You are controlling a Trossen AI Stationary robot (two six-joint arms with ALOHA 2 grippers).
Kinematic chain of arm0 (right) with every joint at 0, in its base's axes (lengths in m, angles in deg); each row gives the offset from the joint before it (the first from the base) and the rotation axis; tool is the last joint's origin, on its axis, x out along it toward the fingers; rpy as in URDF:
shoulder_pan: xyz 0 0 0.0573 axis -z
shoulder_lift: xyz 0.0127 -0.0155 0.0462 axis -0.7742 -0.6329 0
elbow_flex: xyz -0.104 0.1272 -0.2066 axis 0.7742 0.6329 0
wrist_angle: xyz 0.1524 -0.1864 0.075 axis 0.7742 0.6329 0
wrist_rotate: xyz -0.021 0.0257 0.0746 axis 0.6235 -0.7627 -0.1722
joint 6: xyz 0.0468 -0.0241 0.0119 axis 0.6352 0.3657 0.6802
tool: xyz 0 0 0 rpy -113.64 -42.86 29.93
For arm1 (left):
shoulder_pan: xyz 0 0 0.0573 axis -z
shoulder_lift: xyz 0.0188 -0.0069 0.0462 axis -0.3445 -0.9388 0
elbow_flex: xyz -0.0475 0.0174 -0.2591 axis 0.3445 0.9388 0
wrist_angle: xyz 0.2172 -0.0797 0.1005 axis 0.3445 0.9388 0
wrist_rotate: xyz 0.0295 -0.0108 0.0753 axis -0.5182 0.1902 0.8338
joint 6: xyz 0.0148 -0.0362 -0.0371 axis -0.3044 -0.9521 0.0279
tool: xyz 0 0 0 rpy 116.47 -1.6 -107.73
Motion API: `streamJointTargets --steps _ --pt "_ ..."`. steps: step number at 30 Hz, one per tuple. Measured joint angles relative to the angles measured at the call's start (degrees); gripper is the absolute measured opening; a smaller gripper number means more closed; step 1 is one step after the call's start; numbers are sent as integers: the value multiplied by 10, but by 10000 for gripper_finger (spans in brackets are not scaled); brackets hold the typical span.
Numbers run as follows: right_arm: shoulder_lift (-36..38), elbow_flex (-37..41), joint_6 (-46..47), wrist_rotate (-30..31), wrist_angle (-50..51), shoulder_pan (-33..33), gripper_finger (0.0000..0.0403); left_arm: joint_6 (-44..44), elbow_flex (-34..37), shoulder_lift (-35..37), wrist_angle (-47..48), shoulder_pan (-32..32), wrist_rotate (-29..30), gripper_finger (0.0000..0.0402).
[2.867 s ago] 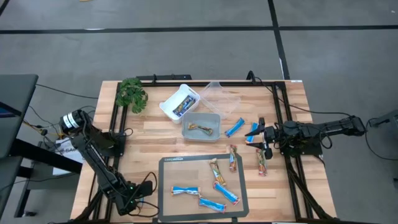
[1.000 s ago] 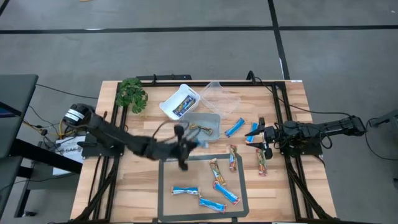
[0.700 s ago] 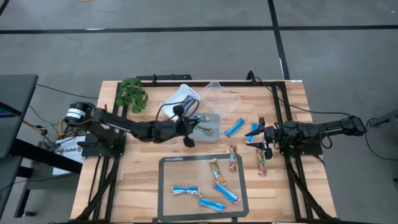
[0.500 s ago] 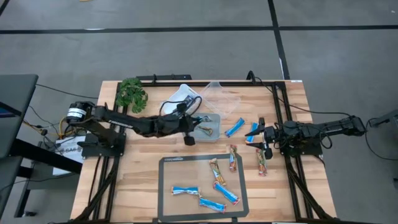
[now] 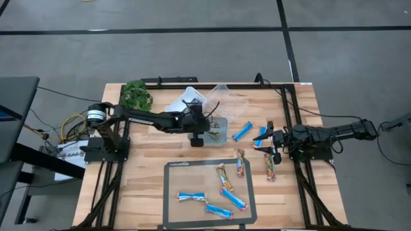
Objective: Pick and place Granola Bars by type
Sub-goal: Put the yellow granola bar into the gray bin
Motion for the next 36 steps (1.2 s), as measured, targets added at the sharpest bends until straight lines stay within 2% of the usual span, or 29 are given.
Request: streamJointTargets --steps 11,20,23,29,36 --pt "0 0 0 0 0 0 191 -24 0 -7 -3 -5 -20 28" --pt "0 0 0 0 0 0 191 -50 0 -7 -44 -5 -27 121" --pt "0 0 0 0 0 0 191 -48 0 -4 -71 -1 -30 141" --pt "0 0 0 0 0 0 191 -17 0 18 -128 28 -54 150" --pt "0 0 0 0 0 0 191 45 0 44 -151 107 -136 151"
